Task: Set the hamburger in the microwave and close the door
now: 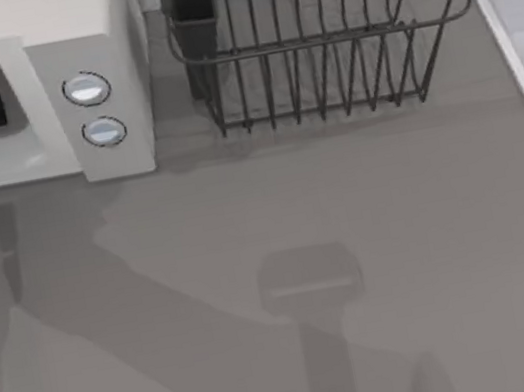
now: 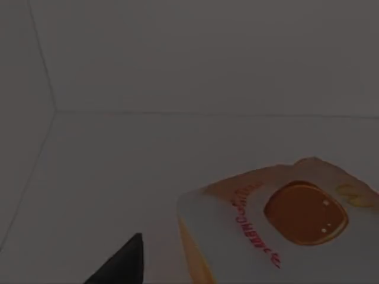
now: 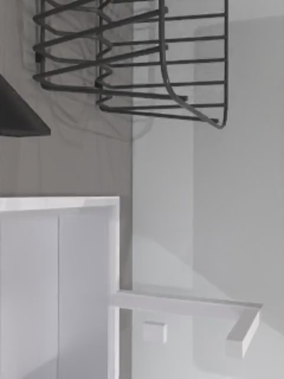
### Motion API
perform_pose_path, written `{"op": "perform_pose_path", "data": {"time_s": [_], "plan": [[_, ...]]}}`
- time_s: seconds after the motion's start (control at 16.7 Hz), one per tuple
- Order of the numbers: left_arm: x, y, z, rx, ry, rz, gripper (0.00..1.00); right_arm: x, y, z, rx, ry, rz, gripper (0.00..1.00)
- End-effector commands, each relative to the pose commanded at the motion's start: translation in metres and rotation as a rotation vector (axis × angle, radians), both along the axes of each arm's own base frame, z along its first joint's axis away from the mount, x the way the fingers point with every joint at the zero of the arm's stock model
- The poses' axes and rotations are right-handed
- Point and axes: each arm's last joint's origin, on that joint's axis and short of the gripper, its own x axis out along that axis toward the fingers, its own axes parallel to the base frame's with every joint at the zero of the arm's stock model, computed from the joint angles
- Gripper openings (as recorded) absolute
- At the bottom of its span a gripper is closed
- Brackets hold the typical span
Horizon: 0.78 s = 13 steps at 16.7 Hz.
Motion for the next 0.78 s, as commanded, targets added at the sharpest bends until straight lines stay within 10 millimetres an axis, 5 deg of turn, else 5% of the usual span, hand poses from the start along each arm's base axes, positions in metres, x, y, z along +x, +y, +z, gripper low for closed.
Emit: {"op": "perform_pose_path", "data": {"time_s": [0.36,0.78], "plan": [[-0.030,0.005,-0.001,0.000,0.004,0.000,1.00,0.000,0.000,0.000,0.000,0.000,0.000,1.00],[-0.123,0.009,-0.002,-0.001,0.008,0.000,1.00,0.000,0.000,0.000,0.000,0.000,0.000,1.00]]}}
